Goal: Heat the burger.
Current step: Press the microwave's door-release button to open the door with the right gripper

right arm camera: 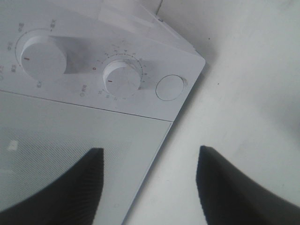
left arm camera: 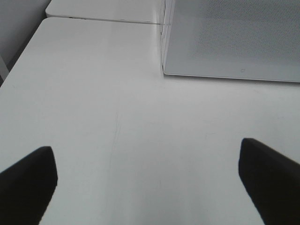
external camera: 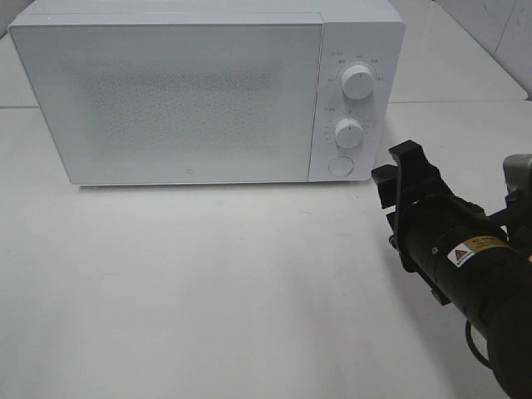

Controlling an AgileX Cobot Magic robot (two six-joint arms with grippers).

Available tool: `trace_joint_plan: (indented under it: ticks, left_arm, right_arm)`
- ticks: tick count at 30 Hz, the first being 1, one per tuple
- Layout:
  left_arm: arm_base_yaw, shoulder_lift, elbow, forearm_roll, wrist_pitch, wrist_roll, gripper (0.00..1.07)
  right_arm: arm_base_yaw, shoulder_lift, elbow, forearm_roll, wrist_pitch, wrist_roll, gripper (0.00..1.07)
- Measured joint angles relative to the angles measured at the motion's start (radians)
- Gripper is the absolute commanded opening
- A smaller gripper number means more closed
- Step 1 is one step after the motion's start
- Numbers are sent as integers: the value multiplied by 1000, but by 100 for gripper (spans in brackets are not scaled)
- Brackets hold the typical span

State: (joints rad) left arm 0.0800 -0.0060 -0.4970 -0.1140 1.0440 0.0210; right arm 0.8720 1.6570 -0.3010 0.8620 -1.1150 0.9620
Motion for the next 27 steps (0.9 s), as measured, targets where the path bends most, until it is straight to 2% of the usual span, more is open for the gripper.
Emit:
trace_joint_plan:
  ticks: [1,2,4,5,6,7,9,14,22,27]
  left_arm:
    - [0,0,0,0,0,0,101]
    - [0,0,0,0,0,0,101]
    - [0,0,0,0,0,0,101]
    - [0,0,0,0,0,0,101]
    - [0,0,0,0,0,0,101]
    - [0,0,0,0,0,0,101]
    - [0,0,0,0,0,0,101]
    - [0,0,0,0,0,0,101]
    - [0,0,0,0,0,0,101]
    - [0,0,0,0,0,0,101]
  right_arm:
    - [0,0,0,0,0,0,50]
    - [0,0,0,0,0,83,41]
    - [0,0,0,0,0,114,37]
    - [0,0,0,0,0,185,26]
    - [0,0,0,0,0,217,20]
    - [0,0,0,0,0,217,20]
    - [0,0,0,0,0,323,0]
    - [0,0,0,0,0,411,0]
    - [-1,0,0,-3,12,422,2]
    - [-46,12,-17,-40,40,416,2]
